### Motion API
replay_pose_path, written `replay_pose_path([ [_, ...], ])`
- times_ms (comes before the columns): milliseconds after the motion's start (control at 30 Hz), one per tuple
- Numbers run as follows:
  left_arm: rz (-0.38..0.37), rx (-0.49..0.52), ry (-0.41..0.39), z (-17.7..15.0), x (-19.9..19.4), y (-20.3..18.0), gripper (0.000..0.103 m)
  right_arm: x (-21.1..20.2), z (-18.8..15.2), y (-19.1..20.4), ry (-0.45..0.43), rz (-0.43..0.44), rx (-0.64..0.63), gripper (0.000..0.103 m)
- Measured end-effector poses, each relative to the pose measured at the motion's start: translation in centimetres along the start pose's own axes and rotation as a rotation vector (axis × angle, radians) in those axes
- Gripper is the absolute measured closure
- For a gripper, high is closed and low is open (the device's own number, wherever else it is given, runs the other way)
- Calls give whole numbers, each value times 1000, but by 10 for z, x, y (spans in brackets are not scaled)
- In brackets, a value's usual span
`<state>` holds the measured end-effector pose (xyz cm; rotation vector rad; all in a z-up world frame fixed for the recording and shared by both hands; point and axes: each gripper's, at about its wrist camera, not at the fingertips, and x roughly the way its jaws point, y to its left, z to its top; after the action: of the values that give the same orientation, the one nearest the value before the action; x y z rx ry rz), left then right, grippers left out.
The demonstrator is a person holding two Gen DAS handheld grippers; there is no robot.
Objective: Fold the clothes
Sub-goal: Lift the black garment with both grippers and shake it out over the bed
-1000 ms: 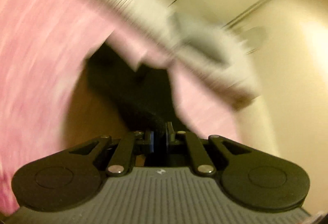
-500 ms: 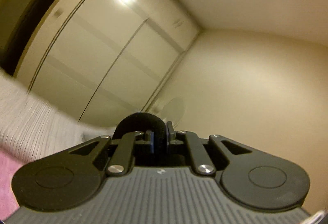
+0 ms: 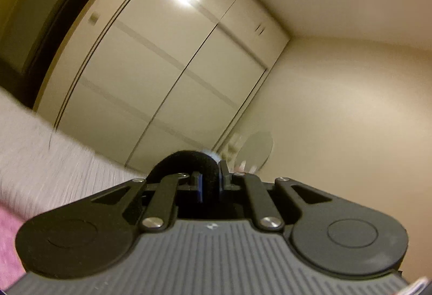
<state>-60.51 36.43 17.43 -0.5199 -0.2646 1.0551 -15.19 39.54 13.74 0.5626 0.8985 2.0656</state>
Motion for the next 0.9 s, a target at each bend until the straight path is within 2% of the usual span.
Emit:
replay_pose_path([
  [100, -9, 61, -27, -2, -7, -11, 96, -19, -17, 3, 21, 1, -22, 95],
  [167, 0, 97, -8, -21, -20, -13, 96, -31, -29, 5, 35, 2, -36, 95],
  [233, 22, 113, 51, -57, -39, -14, 96, -43, -41, 6, 51, 1, -49, 95],
  [333, 91, 114, 214, -133, -70, 5, 96, -78, -93, -33, 186, -85, 10, 95],
  [400, 157, 77, 365, -191, -92, 26, 95, -99, -138, -65, 316, -198, 31, 94],
  [500, 360, -40, 634, -296, -122, 63, 93, -134, -226, -120, 597, -448, 65, 92],
  [567, 516, -88, 787, -357, -151, 81, 96, -163, -289, -161, 798, -648, 121, 91],
  [633, 662, -116, 927, -411, -182, 94, 97, -189, -332, -188, 936, -834, 123, 88],
  [700, 718, -140, 1010, -448, -214, 93, 97, -213, -359, -204, 1022, -920, 115, 87],
  [833, 714, -161, 1000, -468, -229, 91, 95, -227, -383, -218, 1064, -929, 101, 81],
  [900, 711, -175, 986, -476, -234, 91, 92, -238, -388, -215, 1041, -897, 83, 76],
])
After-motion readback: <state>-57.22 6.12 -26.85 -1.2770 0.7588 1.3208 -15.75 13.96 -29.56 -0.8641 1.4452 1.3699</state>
